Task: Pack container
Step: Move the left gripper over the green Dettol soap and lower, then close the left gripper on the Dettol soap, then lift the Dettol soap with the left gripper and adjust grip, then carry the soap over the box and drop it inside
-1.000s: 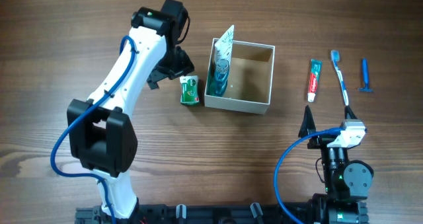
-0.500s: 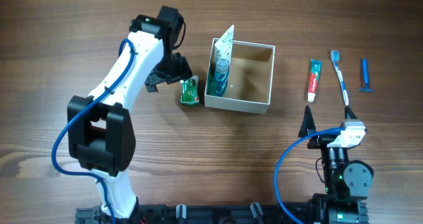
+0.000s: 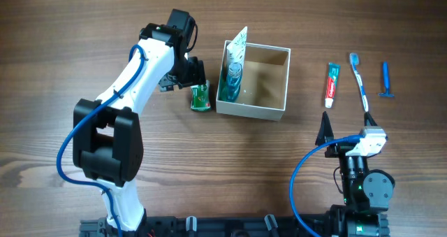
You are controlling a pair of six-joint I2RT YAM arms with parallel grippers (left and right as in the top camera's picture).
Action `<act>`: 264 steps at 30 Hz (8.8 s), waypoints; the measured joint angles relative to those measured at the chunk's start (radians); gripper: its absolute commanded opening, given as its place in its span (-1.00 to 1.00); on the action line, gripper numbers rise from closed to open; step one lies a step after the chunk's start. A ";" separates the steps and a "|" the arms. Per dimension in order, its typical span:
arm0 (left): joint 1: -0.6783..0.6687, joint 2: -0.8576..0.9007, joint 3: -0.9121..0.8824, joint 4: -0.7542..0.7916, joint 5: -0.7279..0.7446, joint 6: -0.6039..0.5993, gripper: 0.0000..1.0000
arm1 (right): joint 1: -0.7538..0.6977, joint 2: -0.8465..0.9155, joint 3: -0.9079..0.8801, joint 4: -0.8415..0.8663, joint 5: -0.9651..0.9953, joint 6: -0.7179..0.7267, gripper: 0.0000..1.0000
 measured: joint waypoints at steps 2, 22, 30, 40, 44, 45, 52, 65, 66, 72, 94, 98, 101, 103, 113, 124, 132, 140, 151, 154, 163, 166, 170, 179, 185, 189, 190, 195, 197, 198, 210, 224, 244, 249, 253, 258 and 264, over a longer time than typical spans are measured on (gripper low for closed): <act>0.000 0.000 -0.008 0.006 0.002 0.011 0.54 | 0.000 0.000 0.000 0.000 0.000 0.000 1.00; 0.000 0.030 -0.027 0.062 0.054 0.026 0.56 | 0.000 0.000 0.000 0.000 0.000 0.000 0.99; -0.015 0.048 -0.028 0.066 0.057 0.025 0.49 | 0.000 0.000 0.000 0.000 0.000 0.000 0.99; -0.054 0.071 -0.028 0.071 0.060 0.021 0.47 | 0.000 0.000 0.000 0.000 0.000 0.000 1.00; -0.056 0.109 -0.028 0.069 0.060 0.018 0.47 | 0.000 0.000 0.000 0.000 0.000 0.000 0.99; -0.056 0.116 -0.028 0.069 0.060 0.017 0.47 | 0.000 0.000 0.000 0.000 0.000 0.000 0.99; -0.056 0.126 -0.028 0.069 0.060 0.016 0.45 | 0.000 0.000 0.000 0.000 0.000 0.000 0.99; -0.056 0.154 -0.028 0.068 0.056 0.013 0.30 | 0.000 0.000 0.000 0.000 0.000 0.000 0.99; -0.056 0.157 -0.028 0.068 0.056 0.013 0.25 | 0.000 0.000 0.000 0.000 0.000 0.000 0.99; -0.056 0.163 -0.028 0.066 0.048 0.007 -0.07 | 0.000 0.000 0.000 0.000 0.000 0.000 0.99; 0.035 0.109 0.003 0.010 0.075 -0.034 -0.91 | 0.000 0.000 0.000 0.000 0.000 0.000 1.00; 0.129 0.108 0.003 0.000 0.076 -0.056 -0.70 | 0.000 0.000 0.000 0.000 0.000 0.000 0.99; 0.180 0.108 0.003 -0.008 0.077 -0.069 -0.68 | 0.000 0.000 0.000 0.000 0.000 0.000 0.99; 0.197 0.108 0.002 -0.017 0.074 -0.069 -0.77 | 0.000 0.000 0.000 0.000 0.000 0.000 0.99; 0.201 0.108 0.002 -0.020 0.068 -0.064 -0.92 | 0.000 0.000 0.000 0.000 0.000 0.000 0.99; 0.201 0.106 0.002 -0.021 0.068 -0.064 -0.92 | 0.000 0.000 0.000 0.000 0.000 0.000 0.99; 0.215 0.097 -0.004 -0.022 0.067 -0.069 -0.92 | 0.000 0.000 0.000 0.000 0.000 0.000 0.99; 0.238 0.063 -0.019 -0.022 0.036 -0.069 -0.92 | 0.000 0.000 0.000 0.000 0.000 0.000 0.99; 0.239 0.057 -0.021 -0.022 0.021 -0.070 -0.82 | 0.000 0.000 0.000 0.000 0.000 0.000 0.99; 0.239 0.051 -0.025 -0.022 0.016 -0.069 -0.29 | 0.000 0.000 0.000 0.000 0.000 0.000 0.99; 0.239 0.048 -0.025 -0.022 0.006 -0.085 0.54 | 0.000 0.000 0.000 0.000 0.000 0.000 0.99; 0.239 0.048 -0.025 -0.024 -0.005 -0.092 0.56 | 0.000 0.000 0.000 0.000 0.000 0.000 0.99; 0.239 0.048 -0.025 -0.027 -0.023 -0.092 0.57 | 0.000 0.000 0.000 0.000 0.000 0.000 0.99; 0.239 0.051 -0.025 -0.030 -0.035 -0.092 0.55 | 0.000 0.000 0.000 0.000 0.000 0.000 0.99; 0.239 0.094 -0.025 -0.030 -0.035 -0.092 0.52 | 0.000 0.000 0.000 0.000 0.000 0.000 0.99; 0.239 0.120 -0.027 -0.029 -0.035 -0.092 0.48 | 0.000 0.000 0.000 0.000 0.000 0.000 1.00; 0.239 0.125 -0.027 -0.027 -0.035 -0.092 0.46 | 0.000 0.000 0.000 0.000 0.000 0.000 0.99; 0.239 0.126 -0.027 0.001 -0.035 -0.091 0.43 | 0.000 0.000 0.000 0.000 0.000 0.000 0.99; 0.239 0.126 -0.027 0.010 -0.035 -0.092 0.43 | 0.000 0.000 0.000 0.000 0.000 0.000 0.99; 0.239 0.126 -0.027 0.013 -0.036 -0.091 0.43 | 0.000 0.000 0.000 0.000 0.000 0.000 1.00; 0.238 0.161 -0.028 0.024 -0.038 -0.084 0.40 | 0.000 0.000 0.000 0.000 0.000 0.000 1.00; 0.238 0.173 -0.028 0.023 -0.031 -0.066 -0.67 | 0.000 0.000 0.000 0.000 0.000 0.000 1.00; 0.238 0.114 0.140 -0.044 0.003 -0.062 -0.57 | 0.000 0.000 0.000 0.000 0.000 0.000 0.99; 0.238 0.026 0.160 -0.044 0.003 -0.062 -0.60 | 0.000 0.000 0.000 0.000 0.000 0.000 0.99; 0.238 -0.011 0.164 -0.044 0.003 -0.062 -0.67 | 0.000 0.000 0.000 0.000 0.000 0.000 0.99; 0.238 -0.019 0.164 -0.023 0.025 -0.062 -0.73 | 0.000 0.000 0.000 0.000 0.000 0.000 0.99; 0.238 -0.090 0.164 0.071 0.077 -0.062 -0.77 | 0.000 0.000 0.000 0.000 0.000 0.000 0.99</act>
